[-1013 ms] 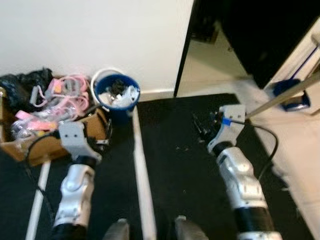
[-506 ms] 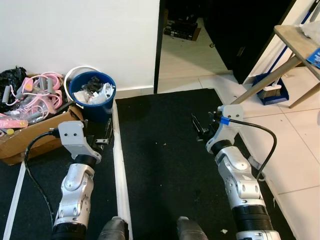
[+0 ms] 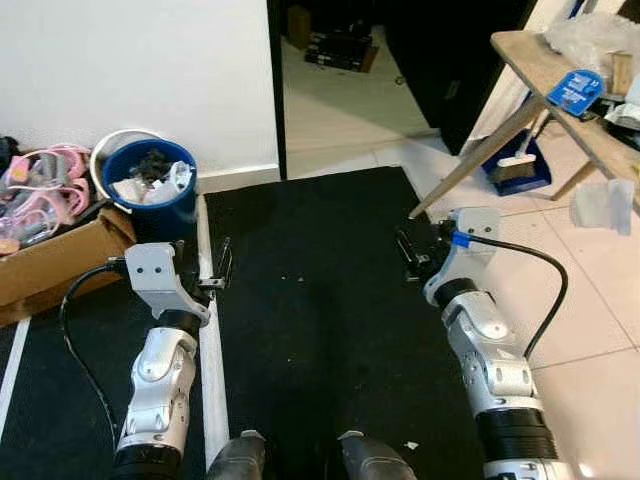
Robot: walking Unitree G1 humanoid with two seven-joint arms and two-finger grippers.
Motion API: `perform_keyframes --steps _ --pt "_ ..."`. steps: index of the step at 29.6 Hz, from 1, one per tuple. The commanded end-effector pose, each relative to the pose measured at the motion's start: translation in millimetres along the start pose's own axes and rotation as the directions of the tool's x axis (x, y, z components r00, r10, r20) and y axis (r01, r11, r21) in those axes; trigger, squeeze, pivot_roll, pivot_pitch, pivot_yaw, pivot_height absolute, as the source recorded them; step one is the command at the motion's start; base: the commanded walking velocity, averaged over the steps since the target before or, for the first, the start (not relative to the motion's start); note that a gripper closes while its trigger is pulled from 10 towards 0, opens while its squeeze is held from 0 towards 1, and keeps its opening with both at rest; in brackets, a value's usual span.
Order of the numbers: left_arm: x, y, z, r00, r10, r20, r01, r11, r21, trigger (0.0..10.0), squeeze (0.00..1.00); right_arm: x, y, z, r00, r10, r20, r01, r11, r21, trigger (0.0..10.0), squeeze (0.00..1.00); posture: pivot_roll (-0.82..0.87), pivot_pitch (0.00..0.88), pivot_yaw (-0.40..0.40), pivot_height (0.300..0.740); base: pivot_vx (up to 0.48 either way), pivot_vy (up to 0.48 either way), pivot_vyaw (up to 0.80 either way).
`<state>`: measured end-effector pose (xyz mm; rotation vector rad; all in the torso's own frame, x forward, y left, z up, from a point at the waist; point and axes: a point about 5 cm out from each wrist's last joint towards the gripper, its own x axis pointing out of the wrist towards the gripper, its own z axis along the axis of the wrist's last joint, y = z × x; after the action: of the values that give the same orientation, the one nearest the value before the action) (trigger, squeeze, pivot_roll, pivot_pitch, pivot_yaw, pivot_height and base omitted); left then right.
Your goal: Picking trash to rubbish bin
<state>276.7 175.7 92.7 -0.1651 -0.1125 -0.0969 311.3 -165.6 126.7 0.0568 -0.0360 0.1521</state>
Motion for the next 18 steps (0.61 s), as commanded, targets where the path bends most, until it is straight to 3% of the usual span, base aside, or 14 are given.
perform_keyframes --steps 1,6,15,18 --pt "-2.6 -0.1 -4.5 1.0 0.002 -0.021 -0.002 1.0 -0.008 10.0 0.0 -5.0 -3.3 -7.3 1.0 -0.015 -0.028 0.015 1.0 0.007 10.0 0.0 0.02 0.139 0.006 0.74 0.0 0.0 -0.77" --pt "-2.4 -0.7 -4.9 0.999 -0.015 -0.033 0.015 1.0 -0.005 10.0 0.0 -4.9 -3.3 -7.4 1.0 -0.015 -0.027 0.015 1.0 0.011 10.0 0.0 0.02 0.139 0.006 0.74 0.0 0.0 -0.77" --pt "-2.5 -0.2 -6.2 0.999 0.005 -0.041 -0.007 0.999 -0.043 10.0 0.0 -4.5 -3.2 -6.2 1.0 -0.012 -0.022 0.012 1.0 0.009 10.0 0.0 0.02 0.142 0.005 0.74 0.0 -0.458 0.0" --pt "-2.3 0.7 -6.4 0.999 0.011 -0.042 -0.013 0.999 -0.044 10.0 0.0 -4.5 -3.3 -6.1 1.0 -0.012 -0.022 0.012 1.0 0.009 10.0 0.0 0.02 0.143 0.003 0.74 0.0 0.0 0.0"
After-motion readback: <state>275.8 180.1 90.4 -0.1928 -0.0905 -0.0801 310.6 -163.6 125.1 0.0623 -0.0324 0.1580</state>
